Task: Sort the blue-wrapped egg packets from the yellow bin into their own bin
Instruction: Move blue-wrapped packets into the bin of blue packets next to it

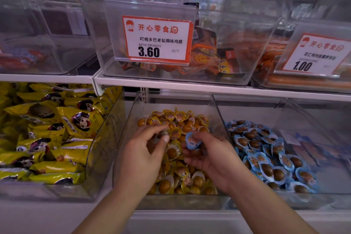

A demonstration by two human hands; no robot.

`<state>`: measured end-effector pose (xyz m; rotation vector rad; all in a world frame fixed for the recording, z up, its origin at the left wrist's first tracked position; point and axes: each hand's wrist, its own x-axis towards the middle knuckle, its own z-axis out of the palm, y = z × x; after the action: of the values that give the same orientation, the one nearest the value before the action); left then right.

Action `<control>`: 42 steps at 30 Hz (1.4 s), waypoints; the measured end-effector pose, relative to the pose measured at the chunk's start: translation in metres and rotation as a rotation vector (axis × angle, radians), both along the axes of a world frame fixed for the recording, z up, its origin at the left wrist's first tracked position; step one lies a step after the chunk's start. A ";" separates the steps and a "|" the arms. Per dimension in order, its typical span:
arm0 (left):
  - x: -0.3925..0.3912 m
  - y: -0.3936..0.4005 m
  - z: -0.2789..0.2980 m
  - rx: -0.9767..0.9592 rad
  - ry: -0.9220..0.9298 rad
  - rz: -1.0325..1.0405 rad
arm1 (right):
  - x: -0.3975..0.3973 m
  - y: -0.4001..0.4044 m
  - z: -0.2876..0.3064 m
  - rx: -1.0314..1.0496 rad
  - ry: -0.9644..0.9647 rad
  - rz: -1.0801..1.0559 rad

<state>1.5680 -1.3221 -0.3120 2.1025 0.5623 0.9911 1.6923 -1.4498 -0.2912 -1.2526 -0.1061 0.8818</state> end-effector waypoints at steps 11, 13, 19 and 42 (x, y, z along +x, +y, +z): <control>0.024 -0.030 -0.003 -0.378 -0.084 -0.541 | 0.006 -0.036 0.031 0.113 -0.096 -0.020; 0.026 -0.023 -0.009 -0.238 -0.019 -0.400 | 0.023 -0.052 0.038 0.031 -0.190 -0.043; 0.036 -0.019 -0.021 0.274 0.345 -0.355 | 0.090 -0.074 0.037 0.058 -0.090 -0.158; 0.060 0.012 -0.016 0.624 0.812 0.049 | 0.035 -0.063 -0.031 -0.489 -1.265 0.108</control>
<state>1.6282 -1.3097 -0.3276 3.0750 0.7541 0.2928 1.7276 -1.5124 -0.3227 -2.1260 -1.0109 0.0647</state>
